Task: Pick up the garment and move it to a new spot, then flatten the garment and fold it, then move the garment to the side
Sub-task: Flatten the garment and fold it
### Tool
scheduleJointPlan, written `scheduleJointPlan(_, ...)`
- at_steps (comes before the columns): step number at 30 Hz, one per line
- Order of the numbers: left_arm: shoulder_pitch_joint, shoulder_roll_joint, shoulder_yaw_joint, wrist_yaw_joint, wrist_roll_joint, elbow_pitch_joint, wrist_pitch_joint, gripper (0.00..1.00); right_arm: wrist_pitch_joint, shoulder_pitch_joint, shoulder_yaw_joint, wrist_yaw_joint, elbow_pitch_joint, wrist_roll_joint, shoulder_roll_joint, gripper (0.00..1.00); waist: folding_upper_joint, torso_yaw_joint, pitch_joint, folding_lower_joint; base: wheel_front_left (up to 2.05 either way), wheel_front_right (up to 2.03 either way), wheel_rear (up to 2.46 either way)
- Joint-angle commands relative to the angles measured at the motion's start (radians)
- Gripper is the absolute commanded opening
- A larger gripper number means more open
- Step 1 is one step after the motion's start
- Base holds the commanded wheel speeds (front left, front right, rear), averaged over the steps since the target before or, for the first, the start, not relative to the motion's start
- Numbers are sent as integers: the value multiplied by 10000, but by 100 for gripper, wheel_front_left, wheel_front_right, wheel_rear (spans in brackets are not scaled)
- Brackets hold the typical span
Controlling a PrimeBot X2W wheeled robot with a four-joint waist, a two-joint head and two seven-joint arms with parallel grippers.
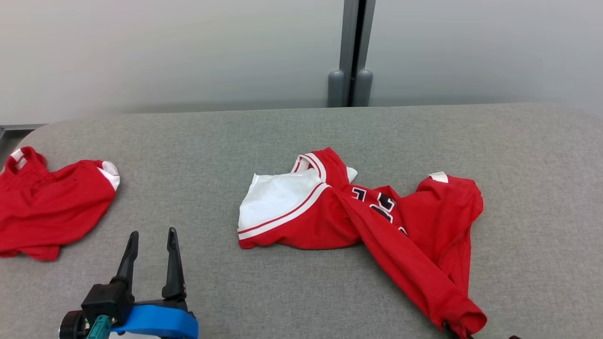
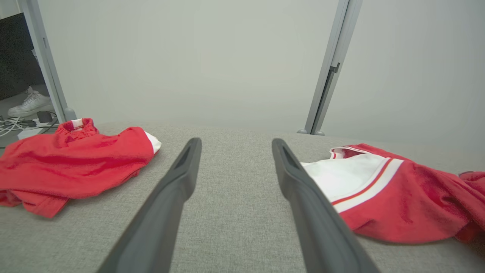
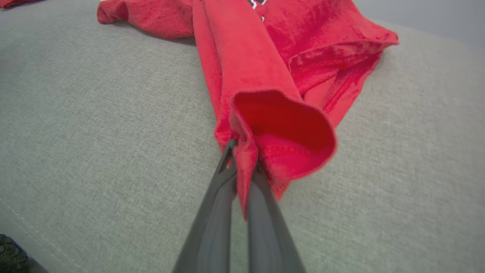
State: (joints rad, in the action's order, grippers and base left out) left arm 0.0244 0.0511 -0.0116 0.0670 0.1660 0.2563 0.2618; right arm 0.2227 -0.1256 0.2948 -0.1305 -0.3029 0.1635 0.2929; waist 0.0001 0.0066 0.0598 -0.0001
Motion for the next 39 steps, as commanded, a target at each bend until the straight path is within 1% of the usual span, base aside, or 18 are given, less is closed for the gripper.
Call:
scheduleJointPlan(1, -63, -14, -22, -80, 31, -41, 47, 100, 27, -171, -162, -5, 230, -38, -47, 11, -1, -47, -9, 1, 0, 0, 0)
scheduleJointPlan(3, -111, -9, -58, -109, 78, -80, 47, 100, -9, -265, -384, -5, 646, -92, -167, 100, -1, -121, 9, 1, 0, 0, 0)
scheduleJointPlan(7, -73, -12, -99, -154, 88, -114, 47, 100, 34, -150, -773, -5, 1475, -224, -289, 100, -1, -177, 46, 1, 0, 0, 0)
scheduleJointPlan(11, -42, -11, -114, -141, 62, -168, 47, 100, 68, 74, -1398, -5, 2208, -309, -383, 100, -1, -136, 84, 1, 0, 0, 0)
scheduleJointPlan(15, -33, -12, -55, -126, 20, -226, 47, 100, -105, 521, -2015, -5, 2610, -308, -359, 100, -1, -69, 178, 1, 0, 0, 0)
scheduleJointPlan(19, 56, -11, -8, -105, 1, -274, 47, 100, -374, 1410, -2398, -5, 2726, -326, -188, 100, -1, -1, 355, 1, 0, 0, 0)
scheduleJointPlan(23, 238, -11, -64, -85, -50, -318, 47, 100, -747, 2575, -2613, -5, 2464, -347, 12, 100, -1, 142, 596, 1, 0, 0, 0)
scheduleJointPlan(28, 476, -11, -154, -52, -90, -317, 47, 100, -1176, 3895, -2732, -5, 1697, -380, 220, 100, -1, 393, 917, 1, 0, 0, 0)
scheduleJointPlan(32, 701, -11, -180, -16, -50, -243, 47, 100, -1455, 4597, -2897, -5, 662, -336, 365, 100, -1, 650, 1127, 1, 0, 0, 0)
scheduleJointPlan(33, 701, -11, -180, -16, -50, -243, 47, 100, -1455, 4597, -2897, -5, 662, -336, 365, 100, -1, 650, 1127, 1, 0, 0, 0)
scheduleJointPlan(39, 944, -13, -316, 3, 22, -184, 47, 100, -1477, 5076, -3279, -5, -1150, -404, 493, 100, -1, 1063, 1423, 1, 0, 0, 0)
